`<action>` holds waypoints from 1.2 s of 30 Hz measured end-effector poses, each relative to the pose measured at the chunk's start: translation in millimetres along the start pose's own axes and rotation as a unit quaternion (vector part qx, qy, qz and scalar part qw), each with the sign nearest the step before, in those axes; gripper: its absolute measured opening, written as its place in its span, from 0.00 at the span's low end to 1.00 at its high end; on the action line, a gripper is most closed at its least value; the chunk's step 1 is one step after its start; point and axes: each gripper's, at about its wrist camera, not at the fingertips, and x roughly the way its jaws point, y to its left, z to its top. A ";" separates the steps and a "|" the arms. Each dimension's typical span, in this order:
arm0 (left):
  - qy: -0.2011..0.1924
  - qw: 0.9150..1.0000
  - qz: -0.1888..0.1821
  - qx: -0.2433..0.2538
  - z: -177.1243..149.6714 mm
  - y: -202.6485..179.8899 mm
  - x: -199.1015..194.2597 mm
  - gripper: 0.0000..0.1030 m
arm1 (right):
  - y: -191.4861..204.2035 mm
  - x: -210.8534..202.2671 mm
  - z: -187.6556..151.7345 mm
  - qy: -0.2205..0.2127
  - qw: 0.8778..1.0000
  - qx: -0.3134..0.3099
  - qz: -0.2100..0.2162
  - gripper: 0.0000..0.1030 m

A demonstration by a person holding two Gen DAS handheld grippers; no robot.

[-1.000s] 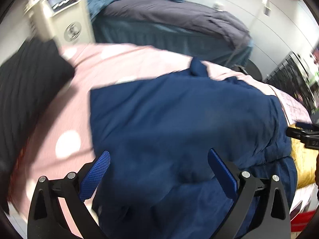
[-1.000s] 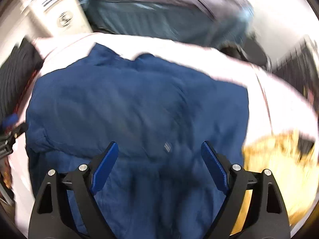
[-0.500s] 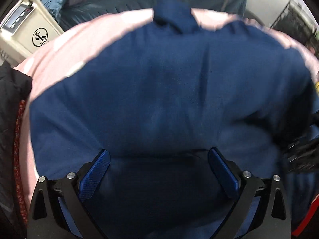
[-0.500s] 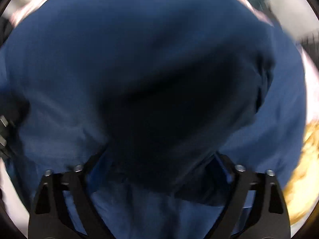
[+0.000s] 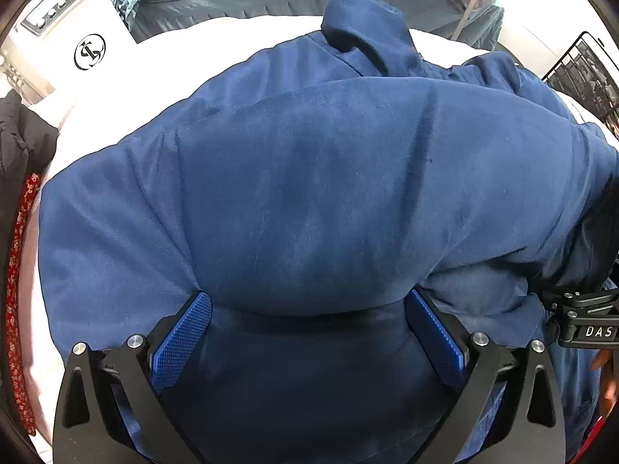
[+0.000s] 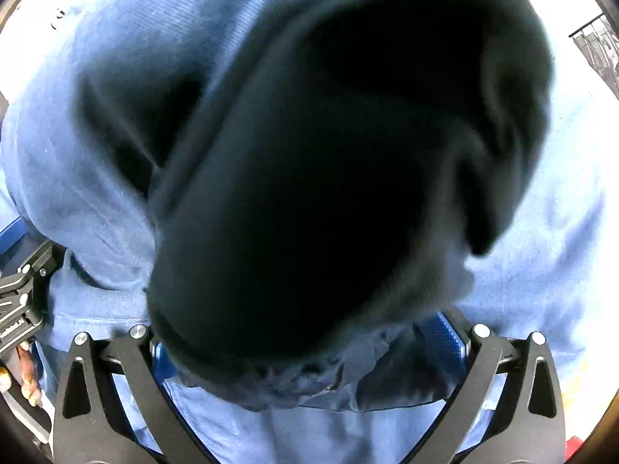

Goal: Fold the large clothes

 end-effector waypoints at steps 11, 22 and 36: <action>-0.058 0.998 0.002 0.016 -60.5 -1.8 -80.0 0.94 | -26.5 -61.8 -53.1 -0.063 0.997 -0.032 0.019 0.95; 0.011 0.999 -0.010 -0.052 -171.3 41.8 -106.4 0.94 | -78.0 -70.2 -175.5 -0.038 0.998 -0.052 -0.005 0.95; 0.050 0.996 -0.021 -0.072 -259.8 72.7 -102.9 0.94 | -104.2 -54.2 -283.5 0.010 0.995 -0.103 -0.001 0.95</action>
